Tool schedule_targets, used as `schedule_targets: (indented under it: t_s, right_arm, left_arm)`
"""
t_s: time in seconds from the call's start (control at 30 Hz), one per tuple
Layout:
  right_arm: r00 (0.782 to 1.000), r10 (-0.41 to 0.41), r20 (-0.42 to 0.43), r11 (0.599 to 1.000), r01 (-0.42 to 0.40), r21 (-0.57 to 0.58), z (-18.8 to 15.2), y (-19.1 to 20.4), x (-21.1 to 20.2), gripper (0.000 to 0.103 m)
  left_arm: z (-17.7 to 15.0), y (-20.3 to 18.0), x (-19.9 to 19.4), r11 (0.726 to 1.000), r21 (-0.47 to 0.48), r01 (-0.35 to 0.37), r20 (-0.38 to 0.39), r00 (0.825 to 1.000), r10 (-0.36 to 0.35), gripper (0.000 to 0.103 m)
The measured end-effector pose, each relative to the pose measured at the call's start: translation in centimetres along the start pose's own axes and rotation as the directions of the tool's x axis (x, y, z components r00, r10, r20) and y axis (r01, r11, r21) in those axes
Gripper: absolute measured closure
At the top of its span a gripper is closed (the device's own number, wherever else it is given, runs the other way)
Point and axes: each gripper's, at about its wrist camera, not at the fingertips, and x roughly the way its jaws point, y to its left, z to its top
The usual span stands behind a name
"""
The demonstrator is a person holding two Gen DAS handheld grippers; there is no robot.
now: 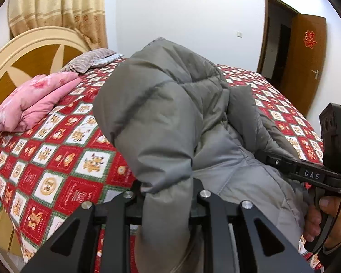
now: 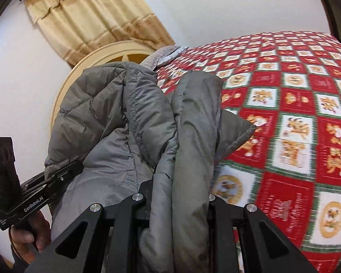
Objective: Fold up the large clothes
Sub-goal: 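Lower the jacket bundle onto the quilt and open both grippers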
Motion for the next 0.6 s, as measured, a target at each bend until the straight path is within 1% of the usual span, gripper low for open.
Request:
schedule_targets:
  t_s: [0.13, 0.3, 0.6]
  right_arm:
    - [1.0, 0.001, -0.026, 1.0, -0.002, -0.018, -0.3, 1.0, 1.7, 0.084]
    - [0.998, -0.012, -0.054, 0.999, 0.01, -0.041, -0.6, 2.1, 3.5, 0.084]
    - [0.992, -0.094, -0.089, 0.986, 0.08, -0.147, -0.5, 4.8, 6.2, 0.084]
  left_arm:
    - [-0.8, 1.8, 0.3, 1.0, -0.026, -0.01, -0.013, 1.0, 0.01, 0.08]
    - [-1.5, 3.1, 0.3, 0.999, -0.046, -0.014, -0.021, 1.0, 0.013, 0.08]
    - [-2.5, 5.6, 0.4, 0.997, -0.075, -0.023, -0.035, 0.999, 0.021, 0.081]
